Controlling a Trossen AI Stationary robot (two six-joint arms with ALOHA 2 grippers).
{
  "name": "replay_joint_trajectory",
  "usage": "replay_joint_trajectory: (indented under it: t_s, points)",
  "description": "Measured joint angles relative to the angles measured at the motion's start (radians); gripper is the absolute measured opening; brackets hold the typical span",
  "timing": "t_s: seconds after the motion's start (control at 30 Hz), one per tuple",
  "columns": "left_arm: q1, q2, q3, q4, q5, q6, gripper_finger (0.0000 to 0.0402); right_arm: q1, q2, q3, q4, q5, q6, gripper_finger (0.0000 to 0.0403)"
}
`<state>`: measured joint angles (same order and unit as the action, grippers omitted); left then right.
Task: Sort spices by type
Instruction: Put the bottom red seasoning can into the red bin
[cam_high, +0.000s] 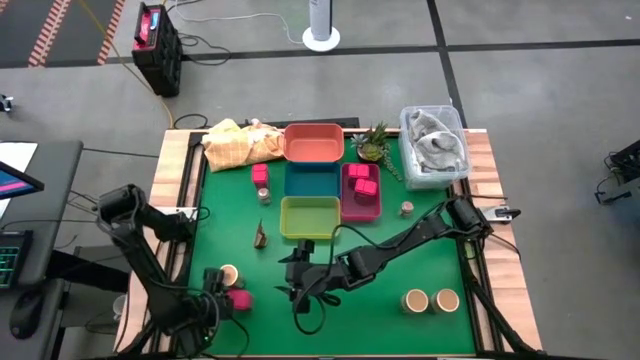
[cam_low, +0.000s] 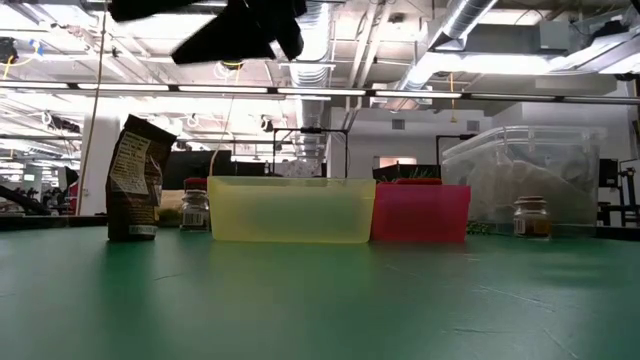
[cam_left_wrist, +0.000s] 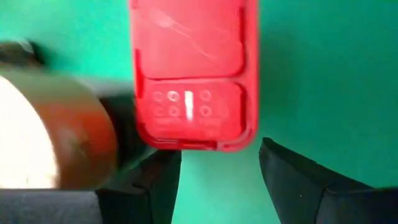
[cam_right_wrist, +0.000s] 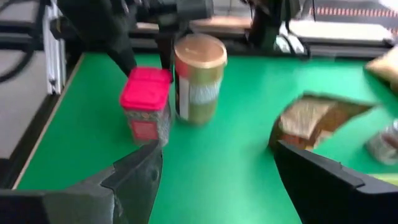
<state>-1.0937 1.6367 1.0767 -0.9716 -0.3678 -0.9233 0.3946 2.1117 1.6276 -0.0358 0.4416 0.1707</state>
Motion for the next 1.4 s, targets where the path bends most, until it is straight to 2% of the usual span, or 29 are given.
replay_joint_trajectory:
  t_s: [0.27,0.53,0.87,1.1,1.27,1.4]
  points:
    - [0.090,0.000,0.000,0.030,-0.126,0.054,0.0206,0.016,-0.001,0.000,-0.131,0.000,0.109,0.0334]
    - [0.173,0.000,0.000,0.123,-0.235,0.130,0.0206,0.046,-0.001,0.000,-0.140,-0.002,0.163,0.0334]
    - [0.248,0.000,0.000,0.193,-0.351,0.136,0.0206,0.058,-0.001,0.000,-0.143,0.005,0.223,0.0334]
    - [0.270,0.000,0.000,0.204,-0.352,0.161,0.0206,0.055,0.003,0.000,-0.140,0.069,0.233,0.0334]
    - [0.270,-0.003,0.022,0.175,-0.257,0.201,0.0206,0.055,0.003,0.000,-0.121,0.079,0.223,0.0334]
    - [0.270,-0.038,0.040,0.170,-0.239,0.212,0.0206,0.055,0.003,0.000,-0.073,0.083,0.186,0.0334]
